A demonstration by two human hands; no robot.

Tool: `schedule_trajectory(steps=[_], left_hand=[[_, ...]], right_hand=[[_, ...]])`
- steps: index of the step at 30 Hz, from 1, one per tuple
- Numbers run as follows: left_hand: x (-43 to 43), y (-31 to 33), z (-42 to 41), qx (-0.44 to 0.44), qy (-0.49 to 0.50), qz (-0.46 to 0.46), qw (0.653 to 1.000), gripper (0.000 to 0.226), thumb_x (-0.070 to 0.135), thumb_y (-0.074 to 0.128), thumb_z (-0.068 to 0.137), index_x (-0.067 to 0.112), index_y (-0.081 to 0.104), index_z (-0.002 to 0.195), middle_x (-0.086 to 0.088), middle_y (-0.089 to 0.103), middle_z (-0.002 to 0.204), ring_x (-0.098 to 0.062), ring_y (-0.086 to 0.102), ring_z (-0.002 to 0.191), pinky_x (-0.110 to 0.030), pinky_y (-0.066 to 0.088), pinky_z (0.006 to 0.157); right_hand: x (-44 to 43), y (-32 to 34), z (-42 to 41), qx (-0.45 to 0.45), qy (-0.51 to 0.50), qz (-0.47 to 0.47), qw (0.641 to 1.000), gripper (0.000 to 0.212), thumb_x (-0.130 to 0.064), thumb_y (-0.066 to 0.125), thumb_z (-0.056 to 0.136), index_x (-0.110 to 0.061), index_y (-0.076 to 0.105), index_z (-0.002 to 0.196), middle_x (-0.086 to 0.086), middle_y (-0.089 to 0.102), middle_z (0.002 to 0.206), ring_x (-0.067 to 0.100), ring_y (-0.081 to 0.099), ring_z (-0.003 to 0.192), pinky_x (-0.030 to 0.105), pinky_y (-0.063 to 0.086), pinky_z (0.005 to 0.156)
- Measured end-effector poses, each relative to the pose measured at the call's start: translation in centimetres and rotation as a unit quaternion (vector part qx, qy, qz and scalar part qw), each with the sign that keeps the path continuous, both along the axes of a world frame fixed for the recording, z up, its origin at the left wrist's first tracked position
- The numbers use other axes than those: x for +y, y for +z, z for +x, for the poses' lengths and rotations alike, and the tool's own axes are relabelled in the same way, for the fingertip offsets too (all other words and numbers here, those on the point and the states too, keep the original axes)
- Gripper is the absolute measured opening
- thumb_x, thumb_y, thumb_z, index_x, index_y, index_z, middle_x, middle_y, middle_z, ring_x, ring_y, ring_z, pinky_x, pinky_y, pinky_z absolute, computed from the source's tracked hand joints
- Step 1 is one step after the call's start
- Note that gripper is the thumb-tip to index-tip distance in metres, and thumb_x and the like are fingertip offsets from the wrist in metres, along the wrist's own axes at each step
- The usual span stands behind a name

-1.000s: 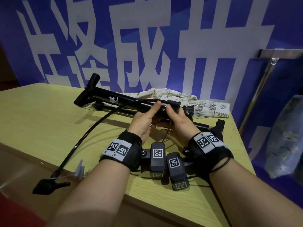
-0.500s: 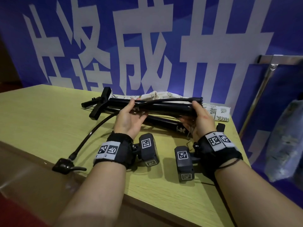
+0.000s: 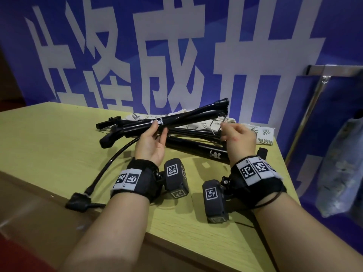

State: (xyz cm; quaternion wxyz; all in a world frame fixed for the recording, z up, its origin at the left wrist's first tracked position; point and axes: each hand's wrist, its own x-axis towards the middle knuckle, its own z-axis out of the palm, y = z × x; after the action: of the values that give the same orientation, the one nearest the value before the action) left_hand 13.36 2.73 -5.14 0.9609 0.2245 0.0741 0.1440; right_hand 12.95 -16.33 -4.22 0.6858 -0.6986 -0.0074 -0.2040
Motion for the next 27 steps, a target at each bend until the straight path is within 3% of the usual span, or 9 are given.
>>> schedule_trajectory(steps=[2,6,10,14,17,19,22,24,27], left_hand=[[-0.4,0.1,0.0,-0.006,-0.026,0.017,0.999,0.029,0.007,0.061,0.093,0.004,0.06,0.122,-0.014,0.068,0.106,-0.025,0.066,0.104,-0.022,0.059,0.066],[-1.8,-0.2,-0.1,-0.039,-0.101,0.084,0.991,0.032,0.008,0.059,0.094,0.003,0.058,0.125,-0.012,0.071,0.109,-0.02,0.068,0.105,-0.023,0.059,0.075],[-2.8,-0.5,-0.2,-0.033,-0.163,0.166,0.972,0.038,0.01,0.063,0.088,0.004,0.059,0.125,-0.013,0.07,0.114,-0.021,0.069,0.101,-0.026,0.058,0.074],[-3.1,-0.7,-0.6,0.025,-0.187,0.269,0.944,0.039,0.025,0.072,0.077,0.01,0.065,0.112,-0.009,0.073,0.103,-0.019,0.067,0.091,-0.024,0.052,0.063],[-3.1,-0.6,-0.8,0.058,-0.214,0.331,0.917,0.047,0.035,0.073,0.074,0.01,0.065,0.113,-0.011,0.074,0.1,-0.018,0.07,0.082,-0.021,0.053,0.058],[-3.0,-0.6,-0.8,0.076,-0.206,0.353,0.909,0.038,0.037,0.07,0.082,0.011,0.065,0.107,-0.006,0.075,0.091,-0.015,0.07,0.075,-0.02,0.051,0.059],[-2.6,-0.7,-0.6,0.103,-0.161,0.385,0.903,0.024,0.039,0.069,0.086,0.017,0.063,0.091,0.005,0.055,0.063,-0.007,0.052,0.054,-0.02,0.042,0.054],[-2.4,-0.8,-0.5,0.096,-0.147,0.392,0.903,0.019,0.037,0.07,0.086,0.019,0.063,0.09,0.009,0.044,0.054,-0.005,0.042,0.047,-0.019,0.036,0.048],[-2.1,-0.7,-0.6,0.077,-0.138,0.383,0.91,0.016,0.029,0.07,0.087,0.015,0.066,0.094,0.007,0.057,0.06,-0.004,0.05,0.05,-0.016,0.039,0.045]], right_hand=[[0.9,-0.3,-0.2,0.056,0.131,0.023,0.99,0.018,-0.031,0.059,0.092,-0.015,0.064,0.085,0.002,0.067,0.081,0.011,0.061,0.064,0.024,0.045,0.059],[2.0,-0.8,-0.2,0.138,0.277,0.144,0.94,0.032,-0.038,0.058,0.091,-0.015,0.058,0.114,0.008,0.068,0.111,0.022,0.068,0.094,0.028,0.054,0.072],[1.3,-0.6,-0.1,0.14,0.252,0.325,0.9,0.027,-0.026,0.062,0.089,-0.011,0.061,0.112,0.011,0.071,0.108,0.021,0.072,0.086,0.028,0.056,0.071],[0.6,-0.2,-0.2,0.143,0.227,0.417,0.868,0.018,-0.015,0.064,0.088,-0.006,0.062,0.104,0.017,0.068,0.111,0.025,0.07,0.085,0.025,0.059,0.069],[0.5,-0.3,-0.1,0.138,0.202,0.449,0.859,0.027,-0.01,0.062,0.089,-0.004,0.057,0.115,0.018,0.066,0.113,0.029,0.069,0.09,0.028,0.059,0.074],[0.4,-0.2,0.0,0.135,0.184,0.46,0.858,0.026,-0.007,0.061,0.089,-0.005,0.056,0.114,0.017,0.067,0.108,0.032,0.068,0.091,0.031,0.058,0.076],[0.0,-0.3,0.3,0.139,0.154,0.439,0.874,0.019,-0.007,0.062,0.088,-0.007,0.058,0.106,0.012,0.069,0.095,0.03,0.069,0.086,0.033,0.055,0.086],[-0.2,-0.6,0.7,0.137,0.133,0.422,0.887,0.032,-0.01,0.065,0.086,-0.009,0.056,0.116,0.011,0.07,0.098,0.028,0.07,0.084,0.03,0.057,0.08],[-0.7,-0.8,1.3,0.135,0.094,0.404,0.9,0.041,-0.015,0.067,0.084,-0.012,0.054,0.123,0.01,0.07,0.1,0.024,0.069,0.077,0.025,0.056,0.064]])
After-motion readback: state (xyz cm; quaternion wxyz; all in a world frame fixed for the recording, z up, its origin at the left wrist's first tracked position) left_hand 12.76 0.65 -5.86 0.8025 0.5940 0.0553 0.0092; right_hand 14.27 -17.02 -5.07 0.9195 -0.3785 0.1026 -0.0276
